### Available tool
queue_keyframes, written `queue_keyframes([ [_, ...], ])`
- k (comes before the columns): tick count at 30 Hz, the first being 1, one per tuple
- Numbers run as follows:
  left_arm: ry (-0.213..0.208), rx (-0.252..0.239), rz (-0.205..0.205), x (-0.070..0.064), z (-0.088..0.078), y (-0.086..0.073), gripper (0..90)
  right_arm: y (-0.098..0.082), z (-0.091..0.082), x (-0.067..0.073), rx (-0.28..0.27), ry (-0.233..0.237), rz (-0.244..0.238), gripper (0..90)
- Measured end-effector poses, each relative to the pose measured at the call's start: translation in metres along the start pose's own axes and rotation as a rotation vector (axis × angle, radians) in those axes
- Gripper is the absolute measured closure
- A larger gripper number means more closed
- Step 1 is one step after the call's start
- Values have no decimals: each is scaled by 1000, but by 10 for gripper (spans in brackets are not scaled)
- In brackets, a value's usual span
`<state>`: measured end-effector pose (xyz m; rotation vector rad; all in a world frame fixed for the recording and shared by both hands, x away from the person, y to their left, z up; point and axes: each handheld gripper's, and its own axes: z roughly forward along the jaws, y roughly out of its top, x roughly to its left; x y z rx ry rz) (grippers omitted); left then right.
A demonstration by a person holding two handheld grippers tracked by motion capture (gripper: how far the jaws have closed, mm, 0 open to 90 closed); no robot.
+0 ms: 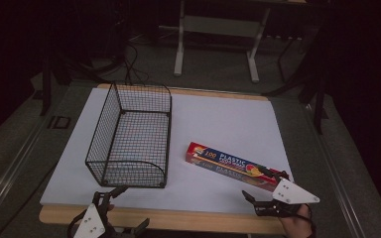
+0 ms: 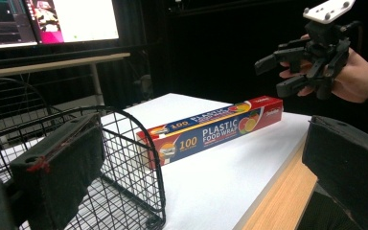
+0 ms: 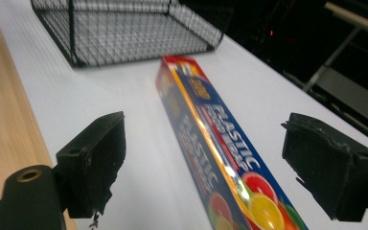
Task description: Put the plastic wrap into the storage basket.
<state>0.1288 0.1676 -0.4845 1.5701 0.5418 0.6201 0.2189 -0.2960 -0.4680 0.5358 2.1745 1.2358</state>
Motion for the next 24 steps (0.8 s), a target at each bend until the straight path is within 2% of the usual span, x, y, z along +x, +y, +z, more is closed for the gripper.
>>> queue_keyframes([
  [1, 0, -2, -1, 0, 0, 0, 14, -1, 0, -3, 18, -4, -5, 141],
  [4, -10, -5, -8, 0, 0, 0, 14, -6, 3, -12, 75, 22, 49, 134],
  [6, -11, -7, -8, 0, 0, 0, 14, -9, 4, -18, 96, 28, 63, 130],
  [12, -16, -8, -8, 0, 1, 0, 14, -17, 9, -33, 172, 22, 19, 132],
  [14, -14, -8, -9, 0, 1, 0, 14, -20, 10, -39, 195, 42, 38, 140],
  [15, -14, -9, -10, 0, 1, 0, 14, -22, 12, -43, 229, 45, 67, 140],
  [17, -12, -9, -12, 0, 1, 0, 14, -25, 14, -48, 263, 64, 92, 140],
  [18, -14, -8, -13, 0, 1, -1, 14, -26, 15, -51, 291, 82, 110, 139],
  [19, -16, -6, -13, 0, 1, -1, 14, -29, 18, -53, 332, 80, 117, 133],
  [22, -24, -6, -13, 0, 1, -1, 14, -32, 25, -59, 398, 79, 121, 110],
  [23, -26, -5, -12, 0, 1, -1, 14, -33, 27, -59, 415, 65, 119, 106],
  [24, -27, -4, -11, 0, 2, -1, 14, -34, 30, -60, 439, 53, 98, 104],
])
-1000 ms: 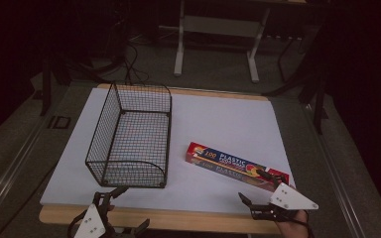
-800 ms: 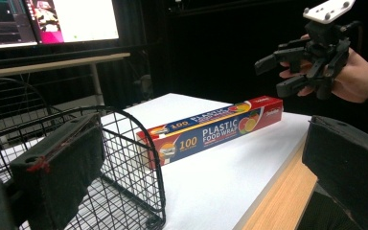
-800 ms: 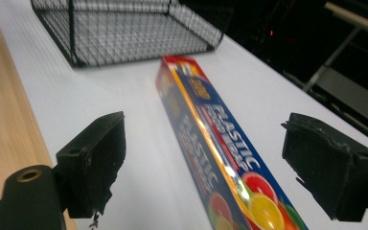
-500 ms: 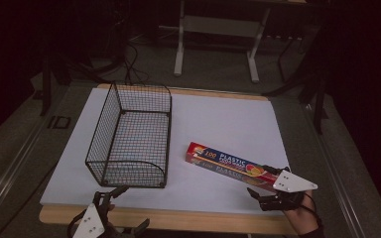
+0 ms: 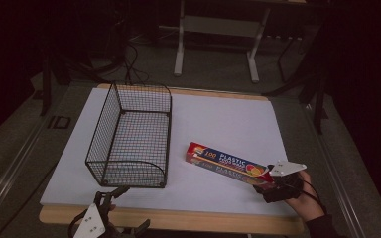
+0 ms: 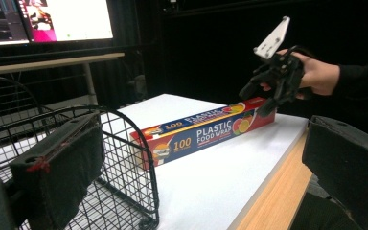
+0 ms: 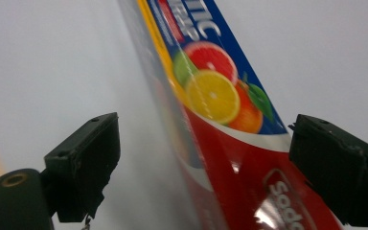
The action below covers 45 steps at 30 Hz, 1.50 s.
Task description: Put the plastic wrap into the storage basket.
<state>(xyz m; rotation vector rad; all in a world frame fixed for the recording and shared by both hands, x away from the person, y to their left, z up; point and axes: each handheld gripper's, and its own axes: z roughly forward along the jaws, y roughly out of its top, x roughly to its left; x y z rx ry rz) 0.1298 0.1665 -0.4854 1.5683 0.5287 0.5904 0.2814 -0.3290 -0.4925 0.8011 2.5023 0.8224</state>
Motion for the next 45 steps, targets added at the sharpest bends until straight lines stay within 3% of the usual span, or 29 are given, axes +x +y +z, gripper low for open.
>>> queue_keyframes([
  [2, -2, 2, -2, 0, 0, 0, 14, 2, 4, 0, 29, -54, -36, 103],
  [4, -2, 3, -3, 0, 0, 0, 15, 5, 7, -3, 61, -47, -51, 103],
  [10, -10, 4, -4, 0, 1, 0, 14, 15, 18, -11, 151, -10, -39, 93],
  [16, -12, 5, -6, 0, 1, 0, 14, 27, 24, -18, 237, 29, -75, 94],
  [20, -14, 5, -7, 0, 1, 0, 15, 34, 29, -21, 277, 83, -83, 97],
  [25, -10, 6, -3, 0, 0, -1, 14, 45, 35, -23, 333, 106, -116, 127],
  [36, -7, 7, 1, 0, 0, -1, 14, 67, 52, -19, 422, 179, -169, 145],
  [45, -10, 6, 2, 0, 0, 0, 14, 80, 62, -14, 403, 201, -198, 172],
])
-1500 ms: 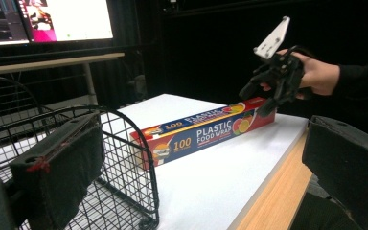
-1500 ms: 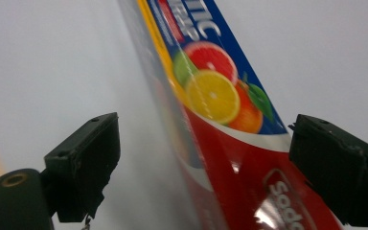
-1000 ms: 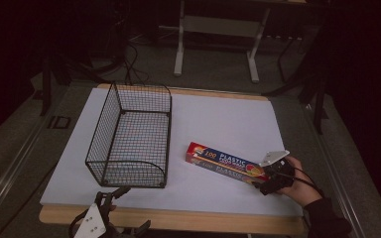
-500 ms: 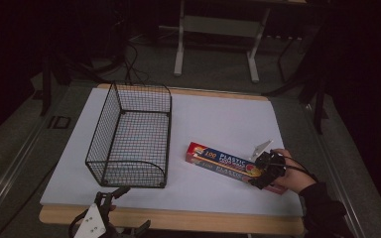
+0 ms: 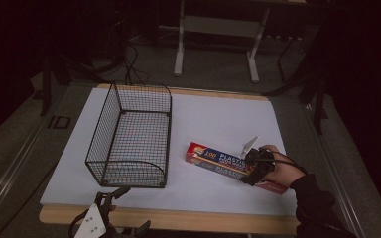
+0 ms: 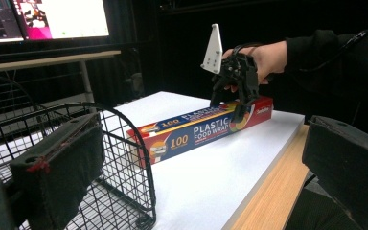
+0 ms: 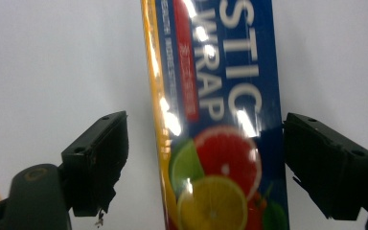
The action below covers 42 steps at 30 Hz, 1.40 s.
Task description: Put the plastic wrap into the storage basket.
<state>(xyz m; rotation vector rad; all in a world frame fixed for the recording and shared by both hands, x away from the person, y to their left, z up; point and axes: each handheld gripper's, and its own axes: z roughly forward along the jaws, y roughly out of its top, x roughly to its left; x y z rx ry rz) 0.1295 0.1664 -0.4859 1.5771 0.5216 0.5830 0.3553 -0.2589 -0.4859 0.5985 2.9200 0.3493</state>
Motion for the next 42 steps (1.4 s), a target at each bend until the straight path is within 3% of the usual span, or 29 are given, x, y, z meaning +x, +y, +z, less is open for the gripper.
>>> queue_keyframes([
  [15, 8, 0, 2, 0, 0, 0, 14, 19, 16, -3, 21, 45, -42, 256],
  [22, 3, 1, -1, 0, 0, -1, 14, 28, 24, -6, 99, 58, -59, 294],
  [24, 3, 4, 0, 1, 0, -1, 14, 30, 29, -6, 142, 62, -60, 343],
  [27, 3, 6, -4, 1, 0, -1, 14, 33, 30, -6, 156, 60, -77, 365],
  [35, 0, 10, -4, 1, 1, -1, 14, 34, 27, -4, 156, 64, -71, 394],
  [37, 1, 9, -3, 1, 1, -1, 14, 34, 26, -4, 158, 90, -44, 397],
  [41, 0, 9, -4, 1, 1, -1, 14, 34, 22, -4, 146, 79, -22, 399],
  [42, 1, 10, -4, 1, 1, -1, 14, 33, 17, -5, 118, 78, 3, 398],
])
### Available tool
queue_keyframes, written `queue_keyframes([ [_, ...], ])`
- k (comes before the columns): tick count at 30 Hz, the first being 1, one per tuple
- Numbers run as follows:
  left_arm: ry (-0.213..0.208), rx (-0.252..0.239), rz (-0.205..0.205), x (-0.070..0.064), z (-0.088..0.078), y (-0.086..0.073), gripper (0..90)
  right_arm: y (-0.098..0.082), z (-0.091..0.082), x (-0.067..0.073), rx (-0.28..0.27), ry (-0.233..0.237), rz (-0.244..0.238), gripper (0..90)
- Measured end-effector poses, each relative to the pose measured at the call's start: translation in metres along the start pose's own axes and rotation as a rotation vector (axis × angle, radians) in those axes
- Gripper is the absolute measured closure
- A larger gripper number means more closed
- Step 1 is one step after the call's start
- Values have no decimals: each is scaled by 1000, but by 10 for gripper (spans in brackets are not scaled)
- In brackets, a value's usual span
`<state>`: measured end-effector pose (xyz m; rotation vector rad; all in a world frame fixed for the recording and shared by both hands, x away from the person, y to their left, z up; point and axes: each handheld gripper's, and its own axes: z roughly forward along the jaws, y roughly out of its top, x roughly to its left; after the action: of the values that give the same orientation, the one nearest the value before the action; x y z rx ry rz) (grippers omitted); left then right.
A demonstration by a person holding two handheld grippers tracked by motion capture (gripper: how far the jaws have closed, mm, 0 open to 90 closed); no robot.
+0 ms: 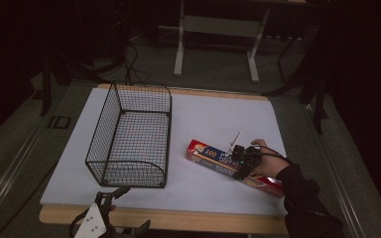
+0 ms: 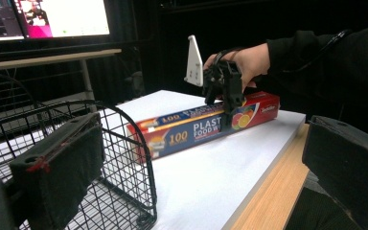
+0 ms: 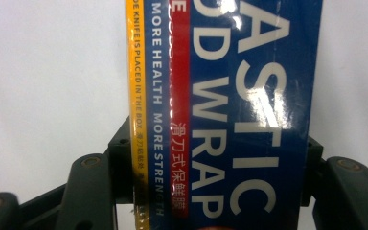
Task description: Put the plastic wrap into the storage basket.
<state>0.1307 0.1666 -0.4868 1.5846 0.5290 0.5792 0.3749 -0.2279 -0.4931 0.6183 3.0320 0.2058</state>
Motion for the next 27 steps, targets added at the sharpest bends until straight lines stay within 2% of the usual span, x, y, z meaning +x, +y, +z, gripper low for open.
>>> queue_keyframes([
  [5, -1, -1, 0, 0, 0, 0, 14, -2, -13, -1, -52, -11, 45, 399],
  [6, -1, 0, 0, 0, 0, 0, 14, -3, -19, -2, -87, -5, 71, 399],
  [10, 0, -1, 0, 0, 0, 0, 14, -2, -26, 0, -138, 3, 103, 398],
  [11, -2, -1, -1, 0, 0, 0, 14, -1, -31, 2, -176, -2, 126, 398],
  [12, -3, -1, -2, 0, 0, 0, 14, -1, -31, 2, -176, -2, 126, 398],
  [13, -3, -1, -2, 0, 0, 0, 14, 1, -35, 4, -222, -2, 150, 399],
  [14, -3, 0, -2, 0, 0, 0, 14, 1, -35, 4, -222, -2, 150, 399],
  [15, -3, -1, -2, 0, 0, 0, 14, 4, -39, 7, -257, 9, 162, 399],
  [20, -2, 0, -2, 0, 0, 0, 14, 16, -47, 14, -298, 41, 202, 400],
  [24, 2, -2, -2, 0, 0, 0, 14, 25, -52, 20, -316, 27, 224, 401],
  [26, 4, 0, -1, 0, 0, 0, 14, 31, -57, 23, -340, 11, 239, 401],
  [27, 3, 0, 0, 0, 0, 0, 14, 36, -60, 24, -370, 7, 269, 401],
])
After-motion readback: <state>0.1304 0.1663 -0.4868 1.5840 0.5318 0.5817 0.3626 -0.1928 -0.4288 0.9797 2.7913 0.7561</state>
